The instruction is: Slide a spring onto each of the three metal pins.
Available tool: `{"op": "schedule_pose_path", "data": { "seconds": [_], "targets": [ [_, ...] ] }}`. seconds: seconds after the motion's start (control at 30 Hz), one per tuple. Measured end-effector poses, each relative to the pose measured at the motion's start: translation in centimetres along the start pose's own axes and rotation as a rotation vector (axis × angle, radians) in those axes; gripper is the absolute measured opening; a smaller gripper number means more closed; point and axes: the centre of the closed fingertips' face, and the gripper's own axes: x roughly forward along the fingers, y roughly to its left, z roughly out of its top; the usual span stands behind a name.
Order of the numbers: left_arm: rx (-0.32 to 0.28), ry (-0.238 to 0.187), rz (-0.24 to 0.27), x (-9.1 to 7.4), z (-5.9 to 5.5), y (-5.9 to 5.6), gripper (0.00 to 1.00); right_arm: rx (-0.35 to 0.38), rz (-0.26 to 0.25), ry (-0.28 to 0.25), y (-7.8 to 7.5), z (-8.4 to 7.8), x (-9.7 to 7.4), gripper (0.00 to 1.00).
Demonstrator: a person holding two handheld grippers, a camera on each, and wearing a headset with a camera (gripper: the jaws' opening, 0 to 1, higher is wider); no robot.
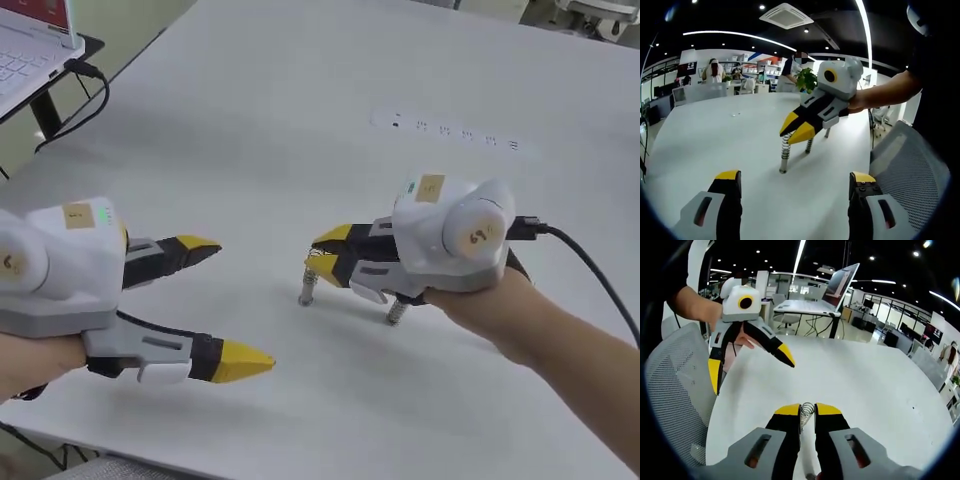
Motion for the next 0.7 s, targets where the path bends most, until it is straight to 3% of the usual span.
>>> {"op": "schedule_pose_path", "data": {
  "seconds": [0.7],
  "targets": [
    [-0.006, 0.007, 0.002, -0.23, -0.32, -0.16, 0.85, -0.003, 0.015, 0.021, 0.42, -0.68, 0.46, 0.07]
  ]
}}
